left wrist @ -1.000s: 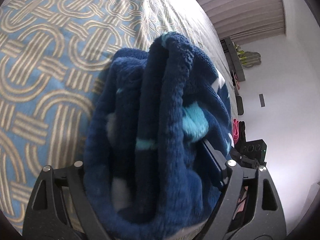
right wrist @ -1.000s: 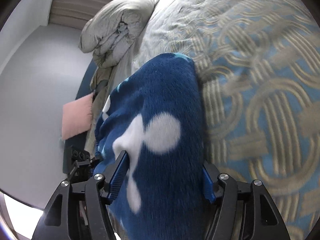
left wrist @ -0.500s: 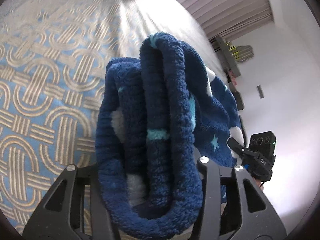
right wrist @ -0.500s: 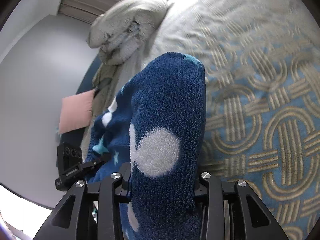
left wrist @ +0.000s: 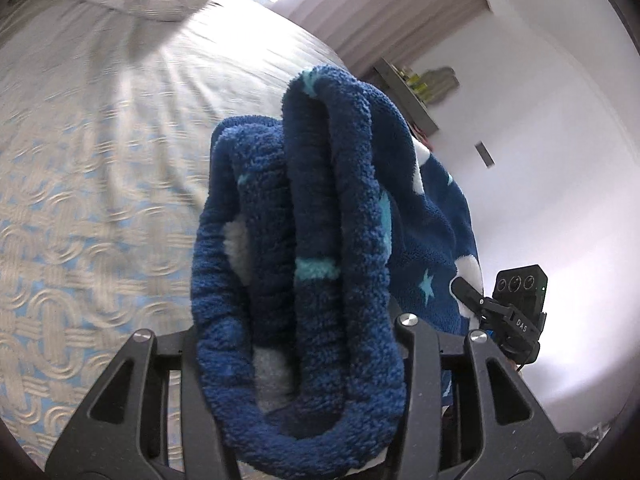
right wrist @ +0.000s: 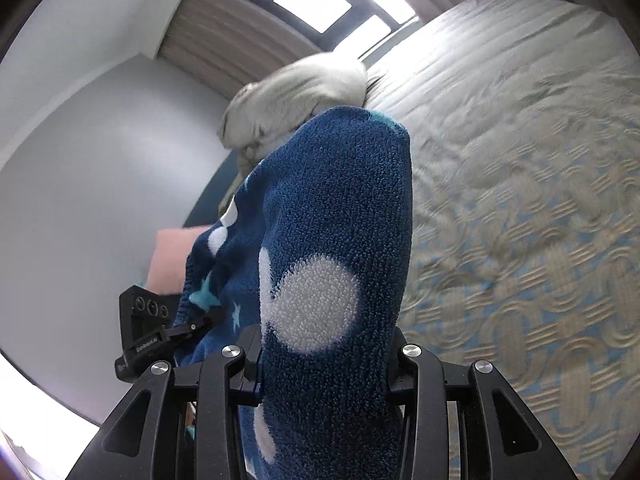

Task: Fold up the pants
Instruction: 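Lift the folded pants bundle with both grippers and carry it across the bed, then lower the bundle onto the pink item on the bed with both grippers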

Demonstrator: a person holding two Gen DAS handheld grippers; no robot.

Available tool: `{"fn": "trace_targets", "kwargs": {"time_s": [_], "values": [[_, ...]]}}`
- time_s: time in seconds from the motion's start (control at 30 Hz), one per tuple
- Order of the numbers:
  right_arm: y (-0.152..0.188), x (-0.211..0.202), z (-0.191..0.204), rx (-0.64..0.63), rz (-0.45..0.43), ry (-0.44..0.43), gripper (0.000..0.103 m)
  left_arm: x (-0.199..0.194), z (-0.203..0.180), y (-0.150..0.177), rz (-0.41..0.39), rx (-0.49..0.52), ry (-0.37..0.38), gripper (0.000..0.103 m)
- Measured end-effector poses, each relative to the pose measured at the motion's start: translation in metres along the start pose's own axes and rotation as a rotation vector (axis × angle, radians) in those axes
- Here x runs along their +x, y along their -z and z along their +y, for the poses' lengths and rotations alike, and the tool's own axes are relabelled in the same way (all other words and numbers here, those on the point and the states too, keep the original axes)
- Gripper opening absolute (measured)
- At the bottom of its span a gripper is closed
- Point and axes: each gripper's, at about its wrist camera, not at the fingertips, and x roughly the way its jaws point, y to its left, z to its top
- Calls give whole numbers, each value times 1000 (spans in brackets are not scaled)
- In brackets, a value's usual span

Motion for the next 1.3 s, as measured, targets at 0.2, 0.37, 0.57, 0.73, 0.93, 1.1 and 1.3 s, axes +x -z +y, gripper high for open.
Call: {"fn": "trace_targets", "kwargs": {"time_s": [0.2, 0.37, 0.57, 0.73, 0.93, 1.1, 1.3], "values": [[-14, -80, -34, 36, -117, 41, 39, 62, -83, -7, 65, 121, 55, 46], [-29, -168, -73, 69, -226, 116, 39, 135, -159, 3, 146, 206, 130, 47], [-48, -269, -125, 114, -319, 236, 39, 229, -240, 14, 246, 266, 195, 47], [-64, -325, -181, 190, -346, 305, 39, 300, -290, 23, 316, 308, 205, 47], [-75, -368, -253, 241, -355, 372, 40, 378, -316, 30, 371, 308, 213, 47], [-79, -360, -301, 290, -321, 424, 40, 448, -309, 41, 424, 281, 194, 48], [-55, -323, -357, 357, -297, 471, 56, 470, -275, 53, 376, 251, 140, 81]]}}
